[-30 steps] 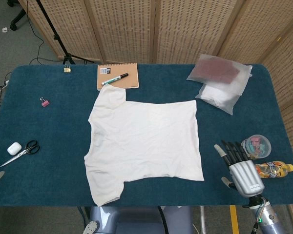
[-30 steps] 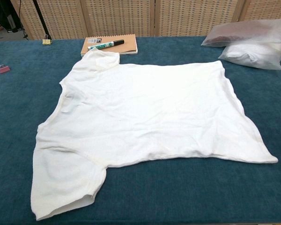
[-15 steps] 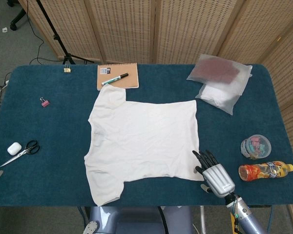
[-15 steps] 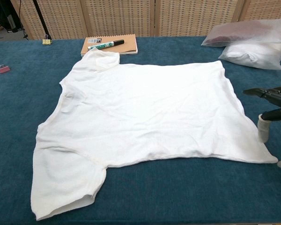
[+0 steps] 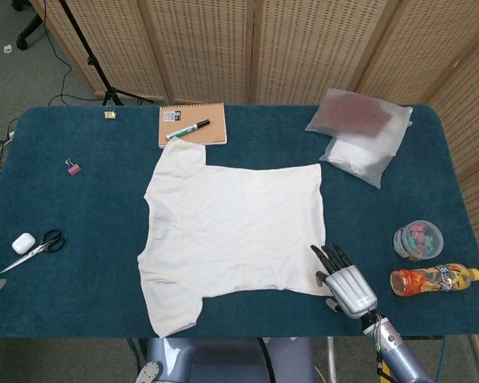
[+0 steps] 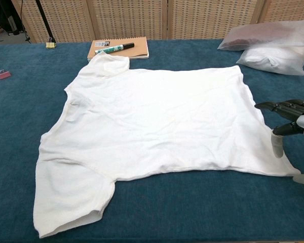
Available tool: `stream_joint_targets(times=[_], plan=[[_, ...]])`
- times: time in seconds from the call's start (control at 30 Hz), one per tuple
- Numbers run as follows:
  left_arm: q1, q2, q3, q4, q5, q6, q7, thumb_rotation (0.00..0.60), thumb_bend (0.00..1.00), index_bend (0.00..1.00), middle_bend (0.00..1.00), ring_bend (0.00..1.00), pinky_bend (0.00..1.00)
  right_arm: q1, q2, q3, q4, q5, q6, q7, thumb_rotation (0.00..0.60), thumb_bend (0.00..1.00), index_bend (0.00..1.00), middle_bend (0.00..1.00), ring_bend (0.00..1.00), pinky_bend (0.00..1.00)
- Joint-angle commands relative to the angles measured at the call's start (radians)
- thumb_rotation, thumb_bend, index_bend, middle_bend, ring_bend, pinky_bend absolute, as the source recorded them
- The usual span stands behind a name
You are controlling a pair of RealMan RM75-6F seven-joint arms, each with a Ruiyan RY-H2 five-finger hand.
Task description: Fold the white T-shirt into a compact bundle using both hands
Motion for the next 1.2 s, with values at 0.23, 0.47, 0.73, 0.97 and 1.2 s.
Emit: stream_joint_targets(times=[0.23, 0.47, 0.73, 0.97, 1.2], plan=[[-0.002, 0.0, -0.001, 0.002, -0.003, -0.007, 0.0, 0.6, 0.0, 0.0, 0.0, 0.0, 0.0, 0.009, -0.031, -0.006, 0.04, 0.025, -0.029, -0.071, 0.6, 0.16, 0.51, 0.0, 0.0, 0.0], [-0.003, -0.003, 0.0, 0.0, -0.005, -0.01, 0.008, 0.6, 0.0, 0.0, 0.0, 0.0, 0.0, 0.016, -0.044, -0.001, 0.061, 0.038, -0.033, -0.075, 0.6, 0.21, 0.51, 0.0, 0.0, 0.0], [-0.004, -0.006, -0.001, 0.0, -0.009, -0.013, 0.017, 0.6, 0.0, 0.0, 0.0, 0.0, 0.0, 0.023, -0.042, 0.007, 0.063, 0.052, -0.029, -0.067, 0.6, 0.26, 0.52, 0.0, 0.0, 0.0], [-0.004, -0.007, 0.0, -0.001, -0.008, -0.014, 0.02, 0.6, 0.0, 0.0, 0.0, 0.0, 0.0, 0.029, -0.044, -0.004, 0.072, 0.06, -0.049, -0.09, 0.6, 0.26, 0.52, 0.0, 0.0, 0.0], [-0.004, -0.008, 0.0, -0.001, -0.008, -0.014, 0.022, 0.6, 0.0, 0.0, 0.0, 0.0, 0.0, 0.039, -0.049, -0.01, 0.083, 0.059, -0.062, -0.085, 0.6, 0.39, 0.57, 0.0, 0.0, 0.0]])
